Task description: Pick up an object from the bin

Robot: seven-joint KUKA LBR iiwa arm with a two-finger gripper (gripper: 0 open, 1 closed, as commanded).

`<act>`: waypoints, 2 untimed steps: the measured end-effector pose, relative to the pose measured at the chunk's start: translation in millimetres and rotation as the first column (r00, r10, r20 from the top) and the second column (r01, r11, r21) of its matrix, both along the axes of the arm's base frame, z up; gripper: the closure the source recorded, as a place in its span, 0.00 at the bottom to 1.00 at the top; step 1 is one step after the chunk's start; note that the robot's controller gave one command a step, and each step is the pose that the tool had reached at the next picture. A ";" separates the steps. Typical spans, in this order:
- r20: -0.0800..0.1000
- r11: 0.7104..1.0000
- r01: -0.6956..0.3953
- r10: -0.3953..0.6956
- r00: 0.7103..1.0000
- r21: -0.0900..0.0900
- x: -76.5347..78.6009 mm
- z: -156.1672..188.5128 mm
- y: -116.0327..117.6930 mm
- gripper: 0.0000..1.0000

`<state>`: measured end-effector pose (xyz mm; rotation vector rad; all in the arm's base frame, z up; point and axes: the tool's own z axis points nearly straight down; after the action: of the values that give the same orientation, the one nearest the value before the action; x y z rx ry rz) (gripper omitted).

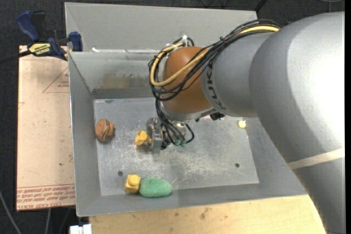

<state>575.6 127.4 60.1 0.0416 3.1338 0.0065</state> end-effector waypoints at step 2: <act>-0.008 1.000 -0.019 0.019 1.000 -0.003 -2.0 6.6 -1.0 1.00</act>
Offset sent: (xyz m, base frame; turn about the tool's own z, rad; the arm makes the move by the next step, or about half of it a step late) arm 0.0001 0.0001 0.0875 0.0000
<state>573.6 126.4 66.8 0.0112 3.1416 0.0018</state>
